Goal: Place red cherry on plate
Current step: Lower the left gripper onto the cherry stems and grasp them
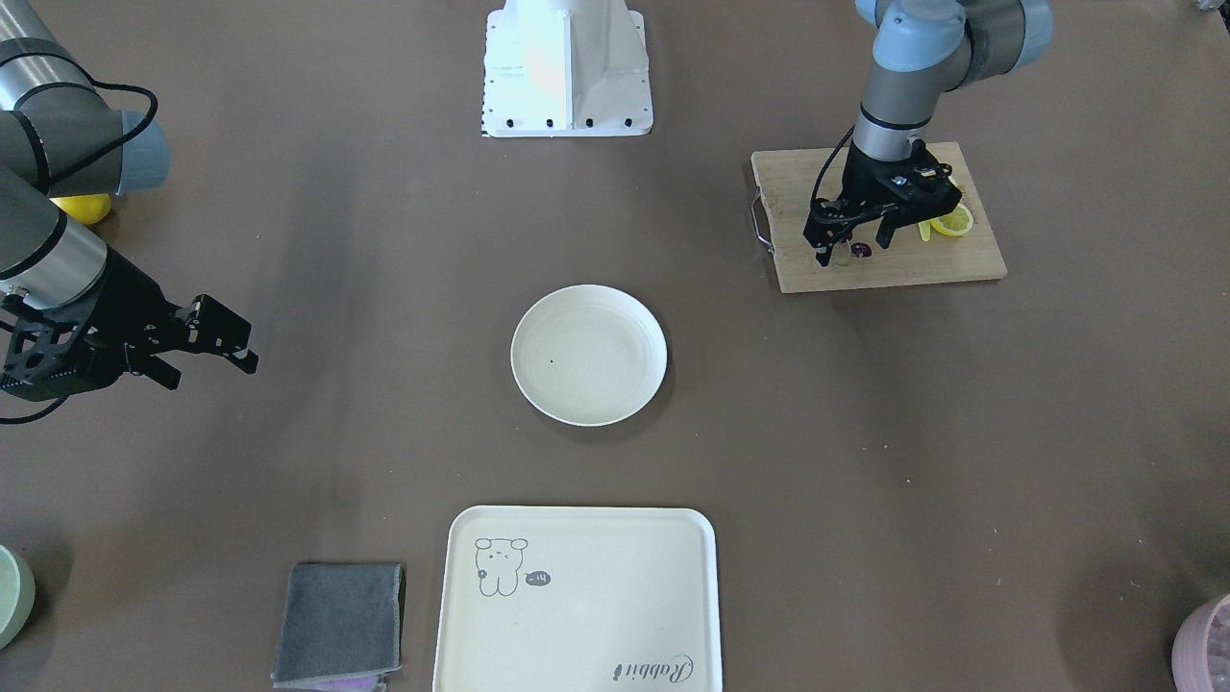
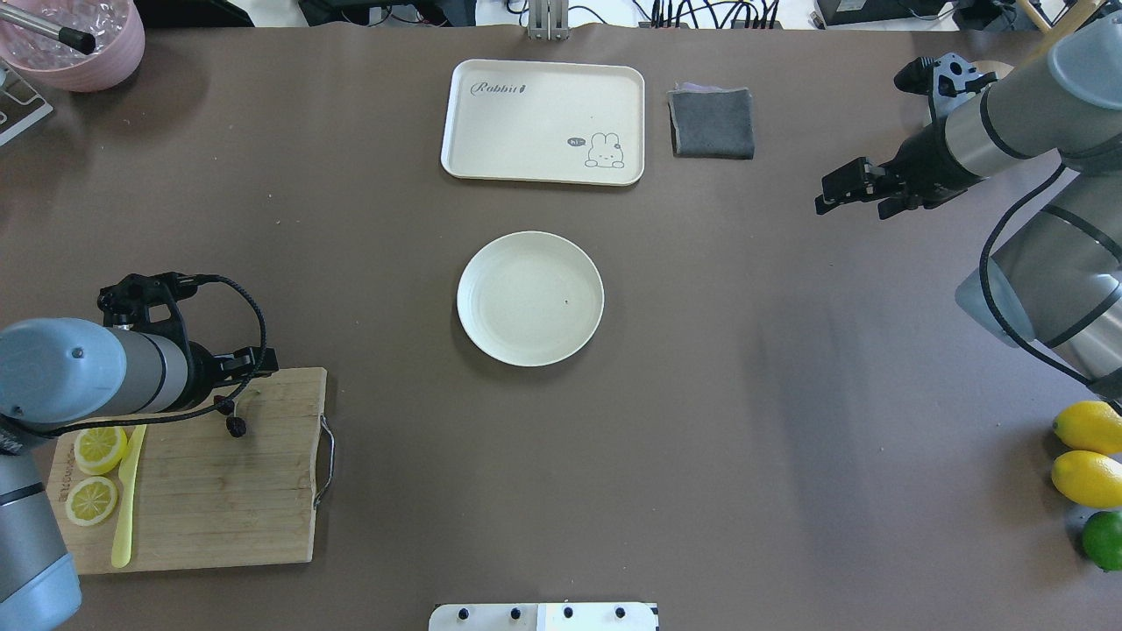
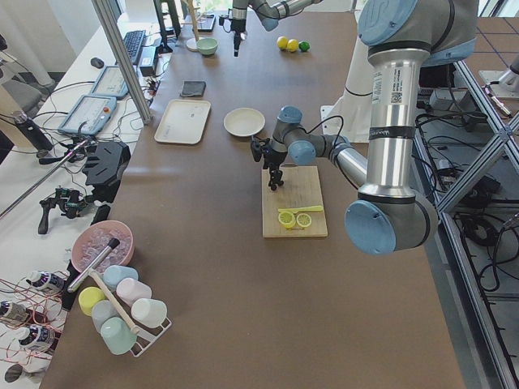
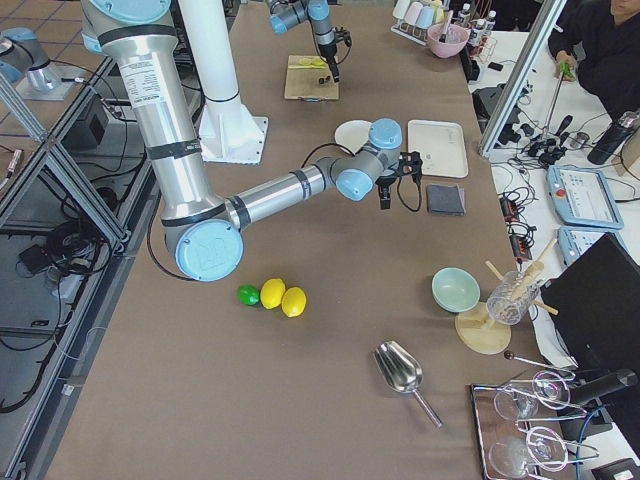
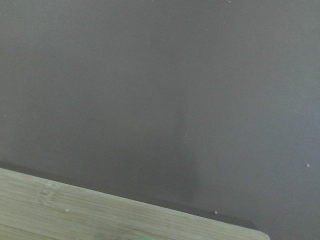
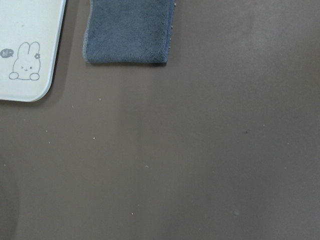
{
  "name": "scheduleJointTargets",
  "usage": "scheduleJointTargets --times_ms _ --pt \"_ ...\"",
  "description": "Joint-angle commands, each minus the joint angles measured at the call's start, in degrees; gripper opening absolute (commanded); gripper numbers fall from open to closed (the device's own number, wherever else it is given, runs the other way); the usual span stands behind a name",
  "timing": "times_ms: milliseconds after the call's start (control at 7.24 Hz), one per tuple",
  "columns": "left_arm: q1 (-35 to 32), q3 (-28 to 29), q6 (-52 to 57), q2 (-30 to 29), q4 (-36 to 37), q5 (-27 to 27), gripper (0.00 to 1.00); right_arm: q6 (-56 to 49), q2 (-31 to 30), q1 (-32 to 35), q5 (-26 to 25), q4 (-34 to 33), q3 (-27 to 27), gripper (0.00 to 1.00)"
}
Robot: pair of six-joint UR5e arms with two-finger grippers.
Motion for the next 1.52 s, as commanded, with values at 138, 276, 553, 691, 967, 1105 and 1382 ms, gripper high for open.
scheduleJointTargets --times_ms 138,276,553,691,967,1105,1382 --pt "1.7 -0.5 -0.4 1.0 -1.1 -0.1 0.97 0.0 0.1 0.3 0.0 0.0 0.1 1.0" --pt "3.0 -0.5 -0.5 1.0 -1.1 0.0 0.97 0.0 0.1 0.3 -0.1 0.0 0.0 1.0" --pt "4.4 -0.6 -0.5 1.3 -1.1 -0.2 0.97 0.0 0.0 0.8 -0.1 0.0 0.1 1.0" --pt "4.4 -0.5 -0.4 1.4 -1.1 -0.4 0.97 0.0 -0.2 0.9 -0.2 0.0 0.2 1.0" --pt "5.4 -0.7 -0.4 1.5 -1.2 -0.4 0.72 0.0 -0.2 0.9 -0.2 0.0 0.2 1.0" --pt "5.6 -0.7 -0.4 1.7 -1.2 -0.4 0.68 0.0 -0.2 0.9 -0.2 0.0 0.3 1.0" --pt "5.7 -0.8 -0.4 4.5 -4.3 -0.4 0.68 0.2 -0.4 0.9 -0.8 0.1 0.7 1.0"
